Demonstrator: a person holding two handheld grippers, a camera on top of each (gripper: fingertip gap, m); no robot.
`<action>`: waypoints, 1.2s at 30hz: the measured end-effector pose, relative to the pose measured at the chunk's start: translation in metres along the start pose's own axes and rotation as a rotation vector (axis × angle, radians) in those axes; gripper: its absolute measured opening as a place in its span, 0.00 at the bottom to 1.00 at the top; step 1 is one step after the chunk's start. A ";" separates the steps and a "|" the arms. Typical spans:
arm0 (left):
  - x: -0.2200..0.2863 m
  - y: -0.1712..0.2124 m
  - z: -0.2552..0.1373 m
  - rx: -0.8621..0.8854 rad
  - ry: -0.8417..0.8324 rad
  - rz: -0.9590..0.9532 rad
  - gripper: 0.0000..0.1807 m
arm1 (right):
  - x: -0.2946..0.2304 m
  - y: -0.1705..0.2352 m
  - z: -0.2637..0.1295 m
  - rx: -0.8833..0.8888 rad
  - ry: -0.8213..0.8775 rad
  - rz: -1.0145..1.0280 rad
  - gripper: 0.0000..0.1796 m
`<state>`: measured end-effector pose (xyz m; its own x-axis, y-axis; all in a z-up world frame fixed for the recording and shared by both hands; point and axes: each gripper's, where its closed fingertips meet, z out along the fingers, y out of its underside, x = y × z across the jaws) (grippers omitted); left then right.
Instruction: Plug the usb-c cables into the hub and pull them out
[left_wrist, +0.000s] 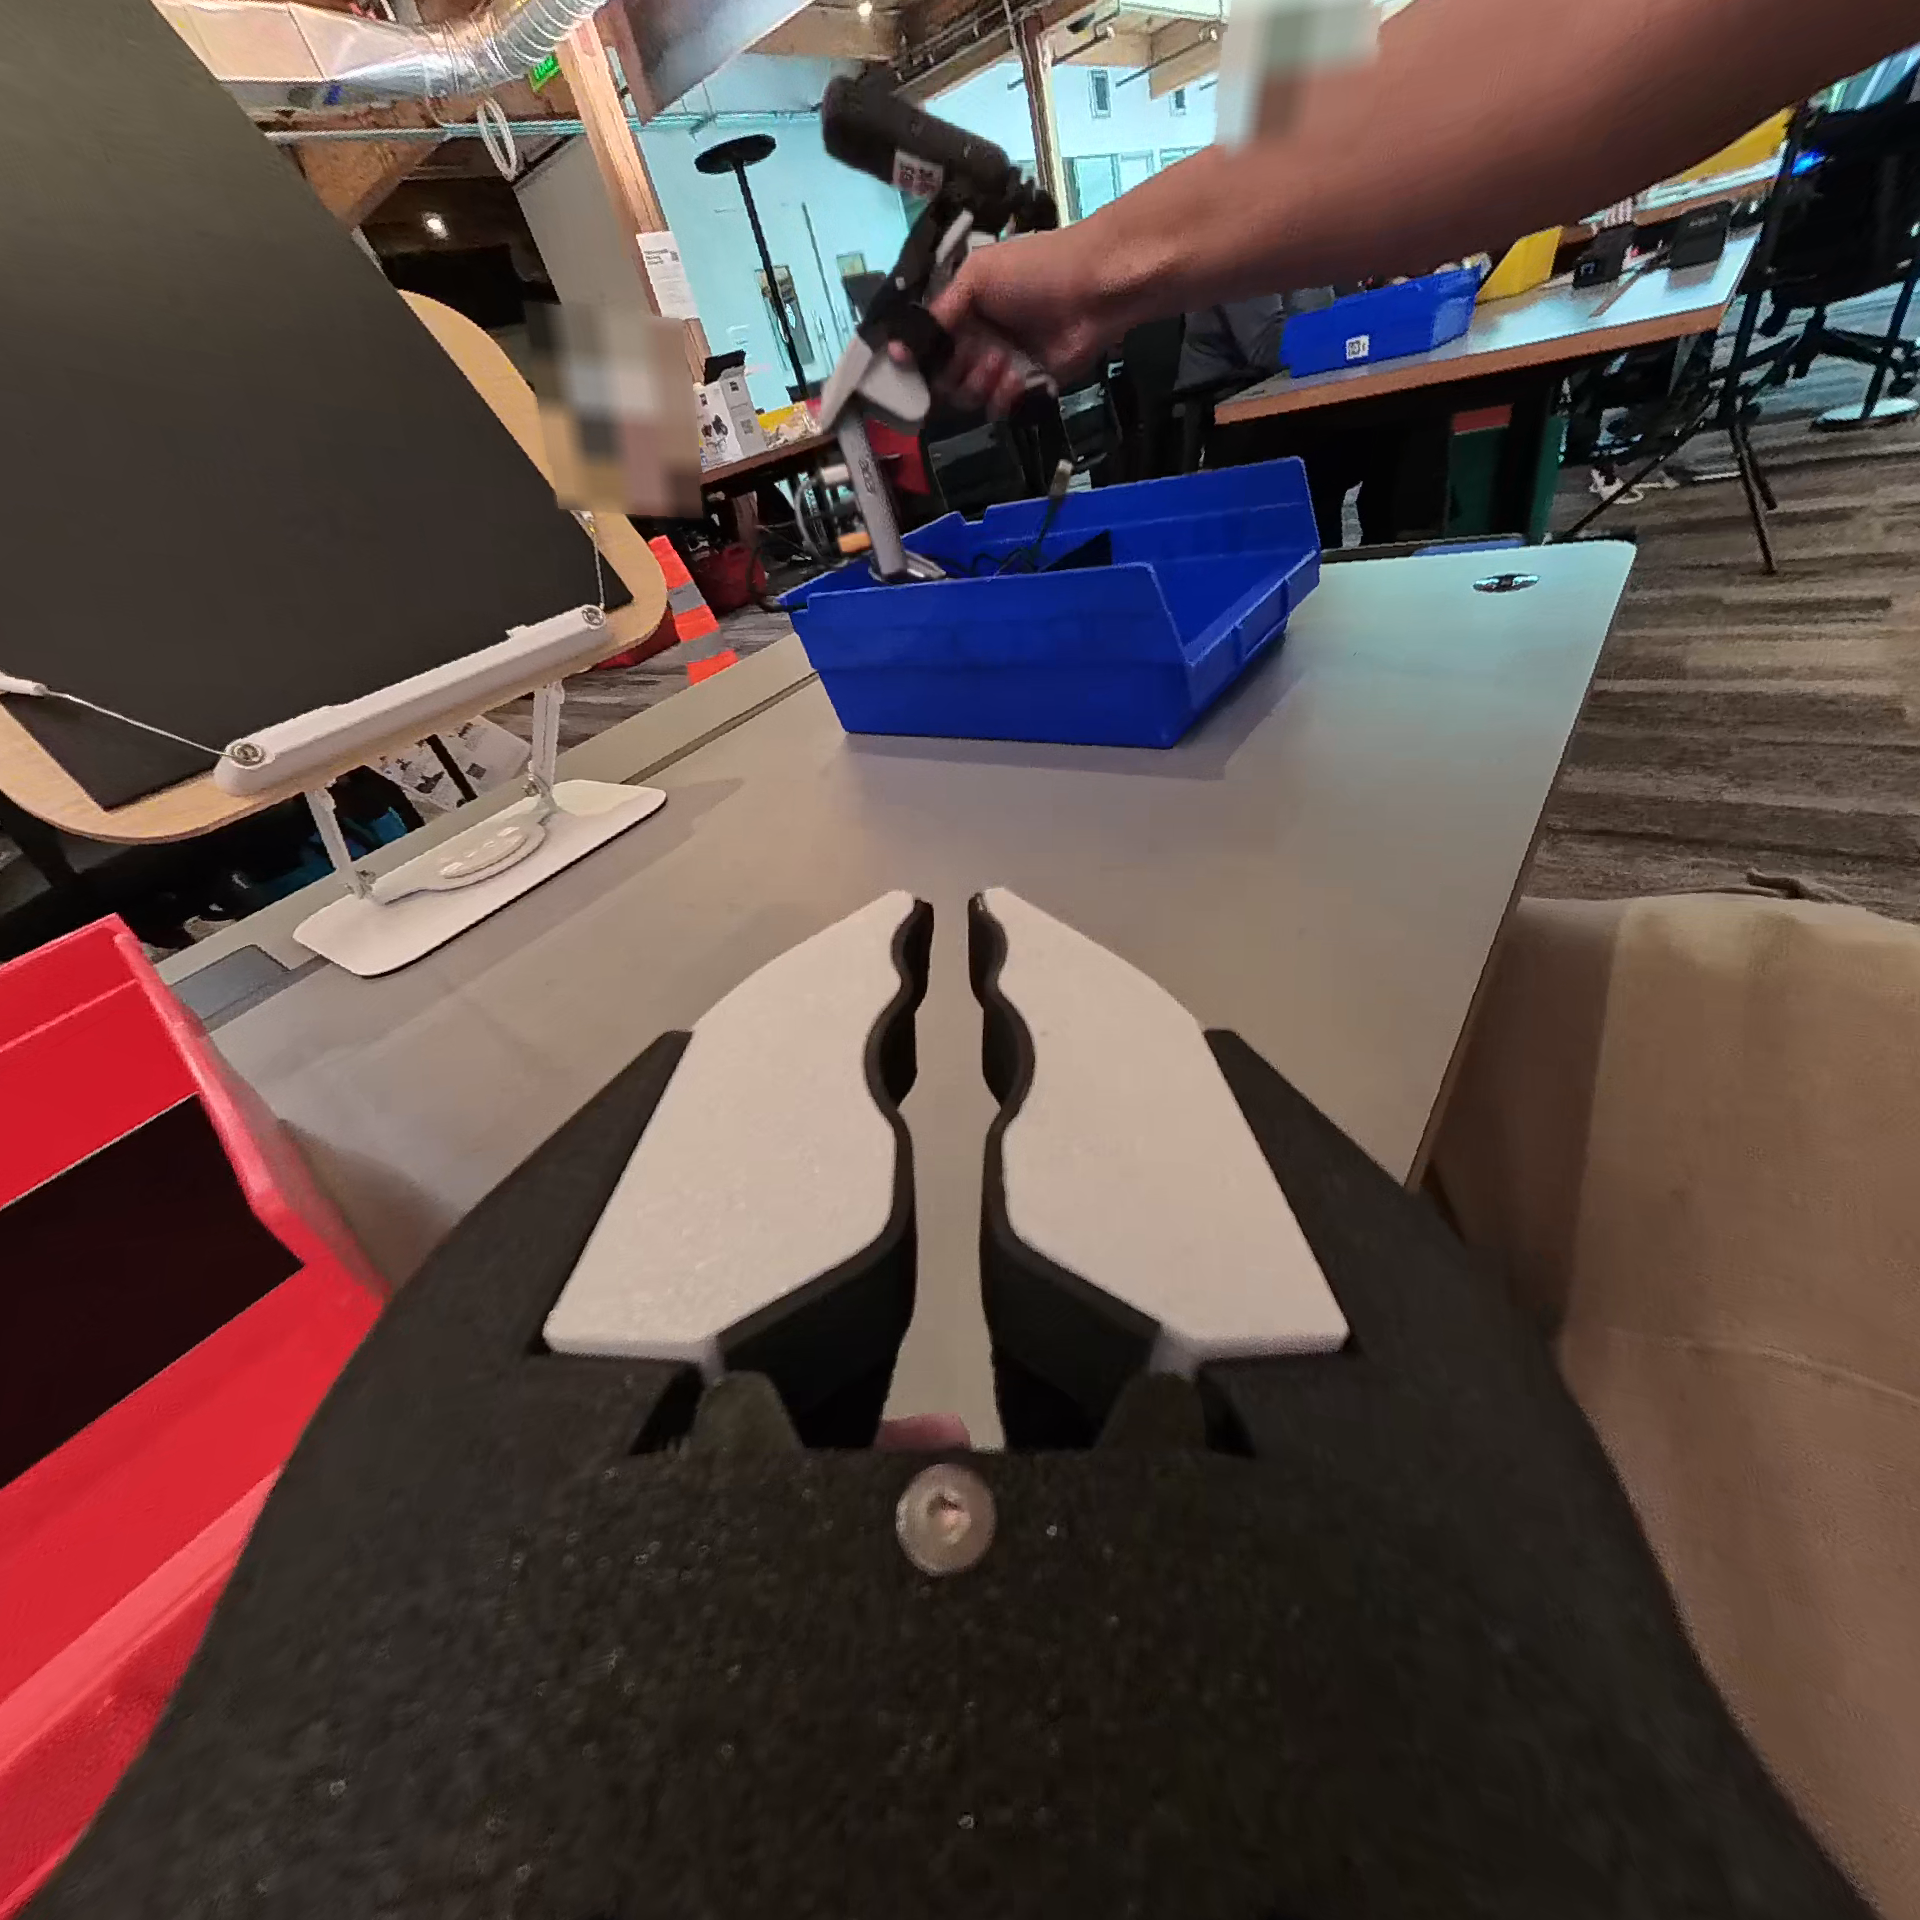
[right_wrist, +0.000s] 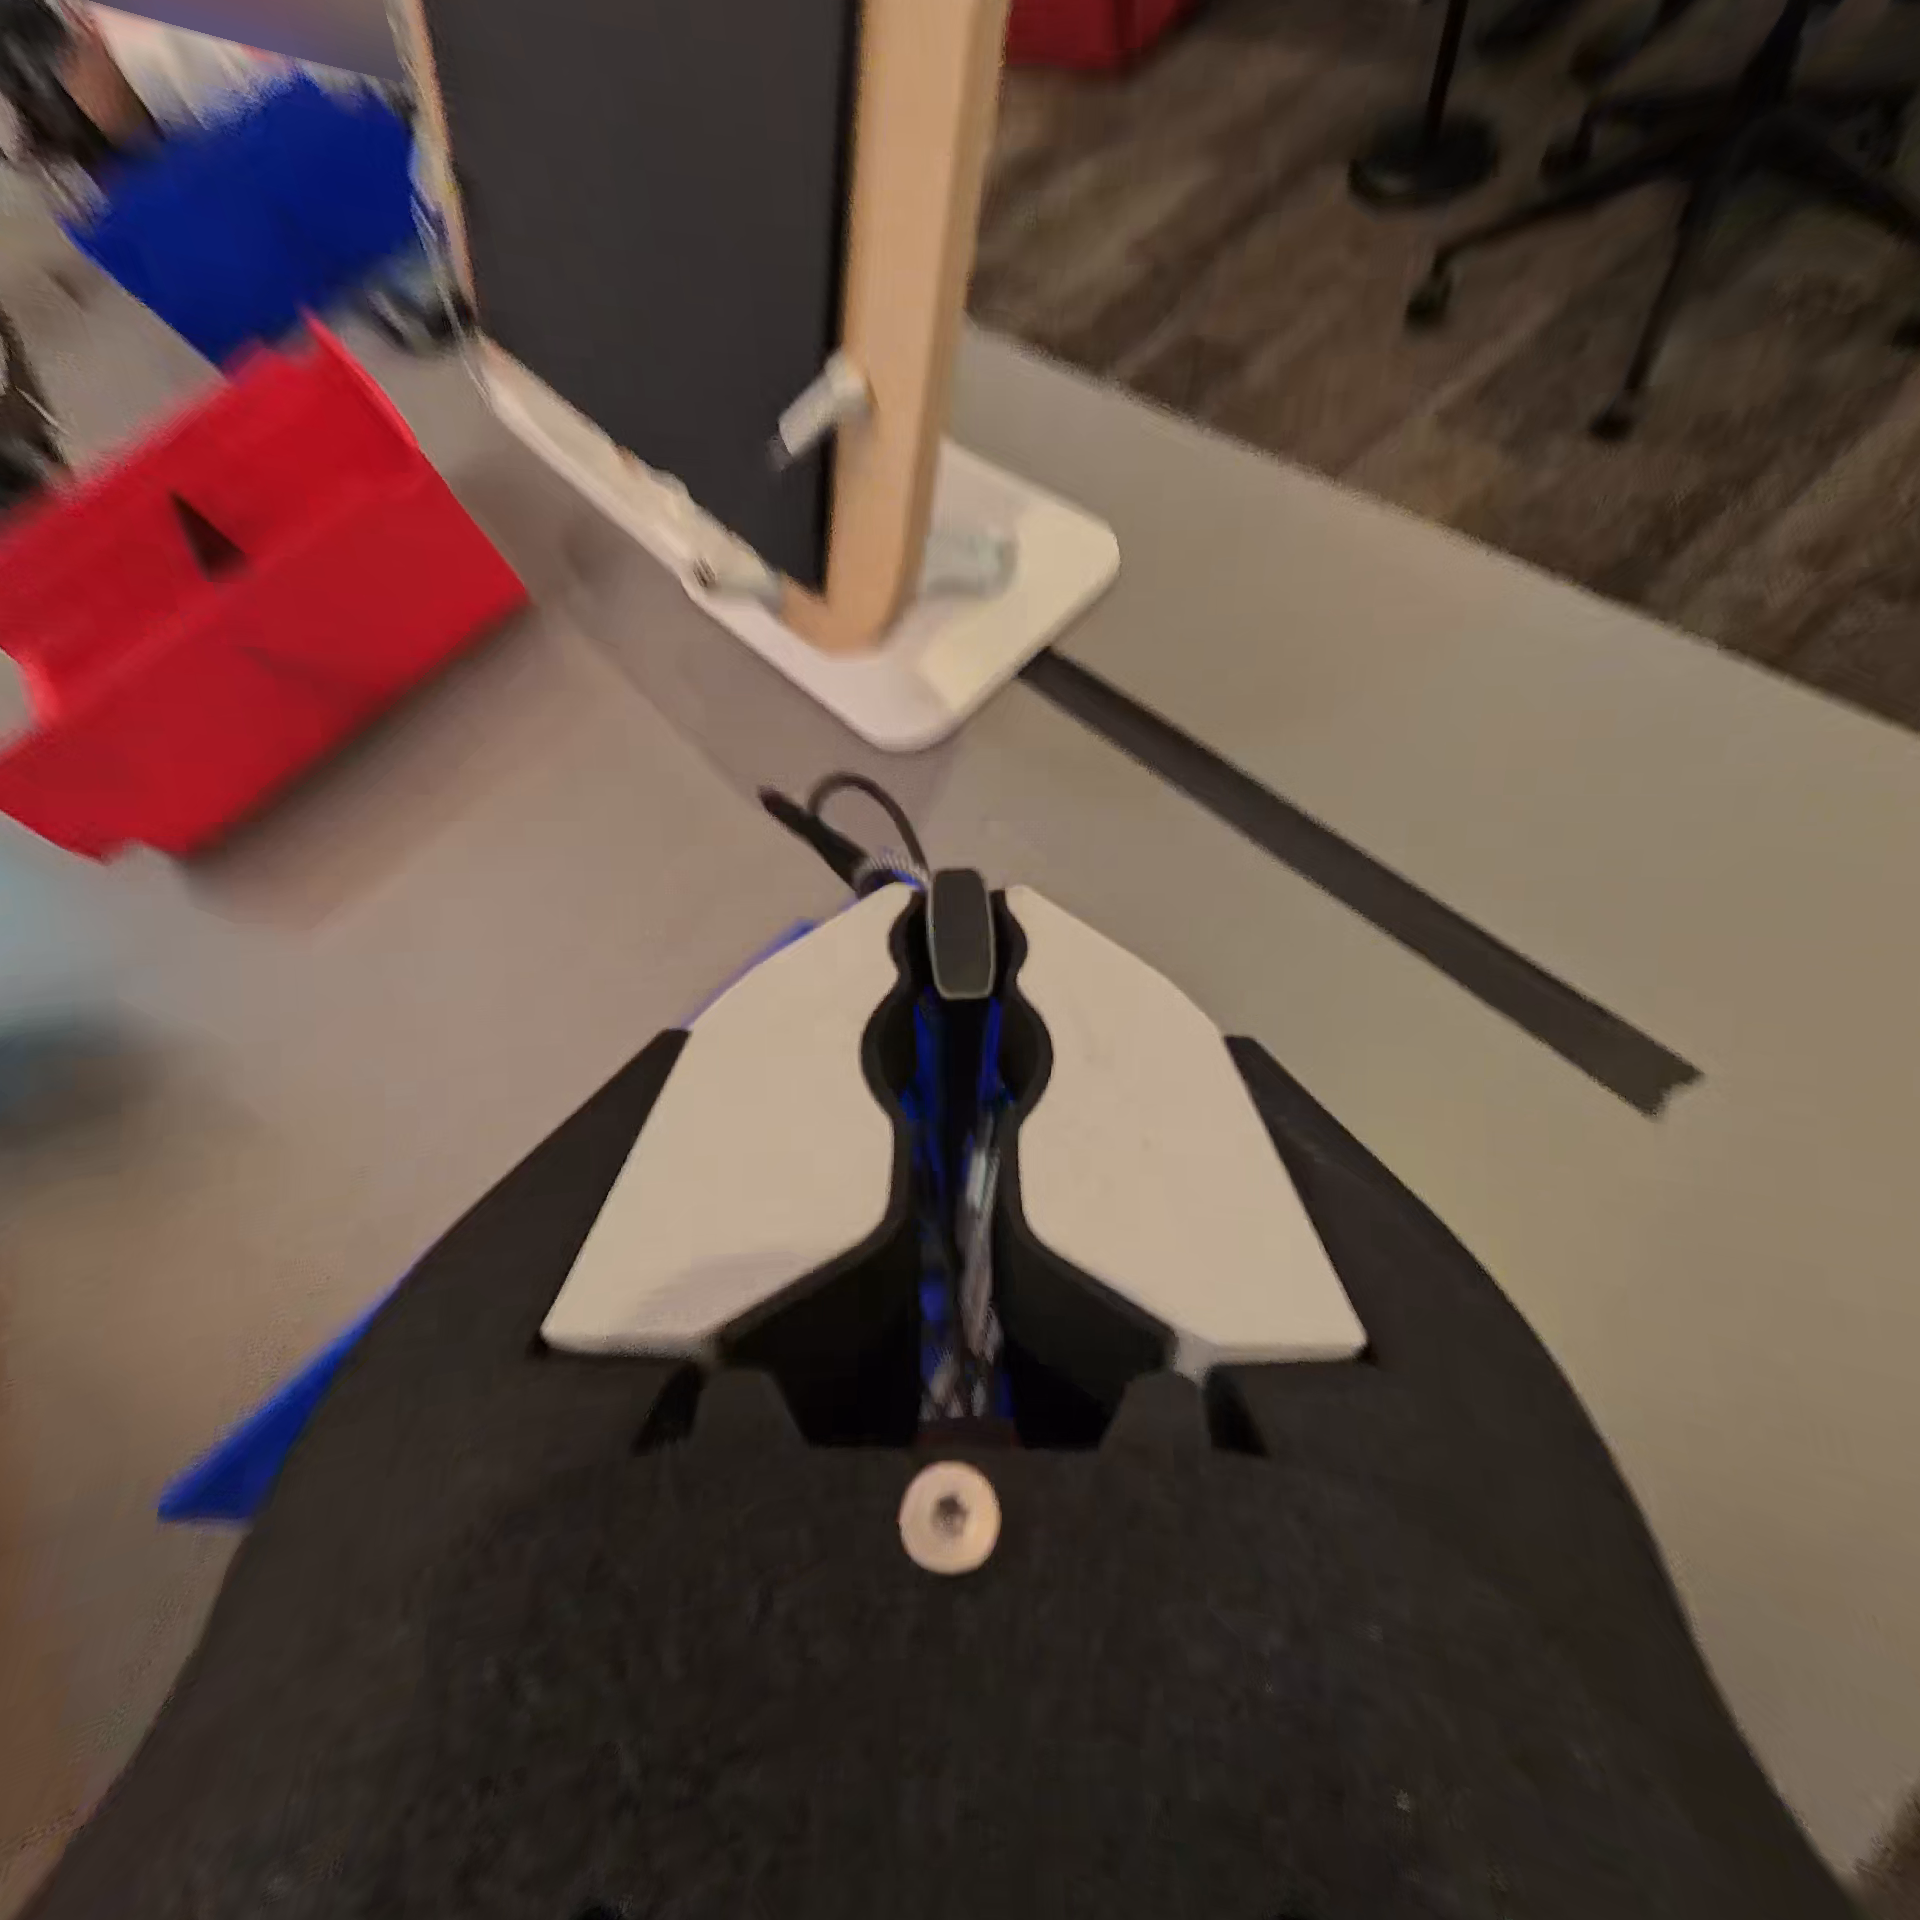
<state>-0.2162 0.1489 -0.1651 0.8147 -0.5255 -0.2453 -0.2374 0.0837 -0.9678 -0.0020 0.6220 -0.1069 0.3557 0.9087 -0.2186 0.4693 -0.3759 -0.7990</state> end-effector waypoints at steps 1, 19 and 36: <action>0.001 0.001 -0.001 -0.004 0.003 0.005 0.03 | -0.001 0.012 0.002 -0.066 -0.001 -0.017 0.06; -0.037 0.023 -0.007 -0.140 -0.149 -0.285 0.11 | -0.020 0.091 0.042 -0.501 0.069 -0.034 0.09; -0.065 0.061 -0.111 -0.316 -0.551 -0.411 0.11 | -0.177 0.123 -0.079 0.352 0.504 0.125 0.19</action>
<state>-0.3423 0.0938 -0.2024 0.9973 0.0445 0.0585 0.0696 -0.3179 -0.9456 0.0565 0.4010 -0.1222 0.7684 0.6322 -0.1000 0.1360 -0.3139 -0.9397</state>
